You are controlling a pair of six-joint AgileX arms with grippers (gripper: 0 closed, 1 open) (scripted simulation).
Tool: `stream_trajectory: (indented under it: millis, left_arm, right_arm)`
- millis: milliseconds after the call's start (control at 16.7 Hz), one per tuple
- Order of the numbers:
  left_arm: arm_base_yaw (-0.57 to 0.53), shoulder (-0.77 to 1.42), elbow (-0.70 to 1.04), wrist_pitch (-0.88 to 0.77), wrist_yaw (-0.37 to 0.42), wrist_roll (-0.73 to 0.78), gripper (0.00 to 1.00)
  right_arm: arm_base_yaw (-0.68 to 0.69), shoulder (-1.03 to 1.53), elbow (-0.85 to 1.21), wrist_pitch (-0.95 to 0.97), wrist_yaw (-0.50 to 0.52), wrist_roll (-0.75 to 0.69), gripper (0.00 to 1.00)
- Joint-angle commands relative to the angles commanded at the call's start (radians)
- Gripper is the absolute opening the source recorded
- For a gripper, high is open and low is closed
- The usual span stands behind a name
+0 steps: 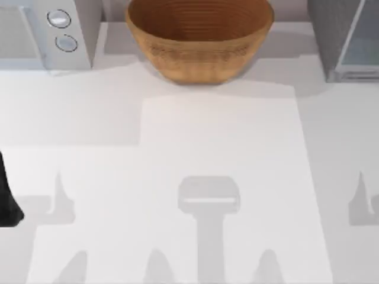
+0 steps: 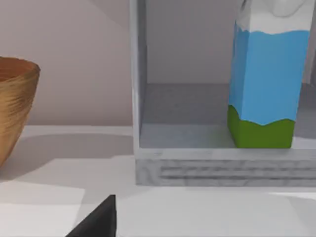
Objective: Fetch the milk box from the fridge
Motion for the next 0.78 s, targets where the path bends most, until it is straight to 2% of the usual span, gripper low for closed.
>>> stream_trajectory:
  millis: [180,360,780]
  left_arm:
    - [0.0,0.0,0.0,0.0,0.0,0.0,1.0]
    - [0.0,0.0,0.0,0.0,0.0,0.0,1.0]
    - [0.0,0.0,0.0,0.0,0.0,0.0,1.0]
  right_arm:
    - [-0.004,0.01,0.002,0.011,-0.004,0.0,1.0]
    - [-0.039,0.104,0.02,0.106,-0.039,-0.001,1.0]
    - [-0.21,0.658,0.077,0.623,-0.198,0.001,1.0]
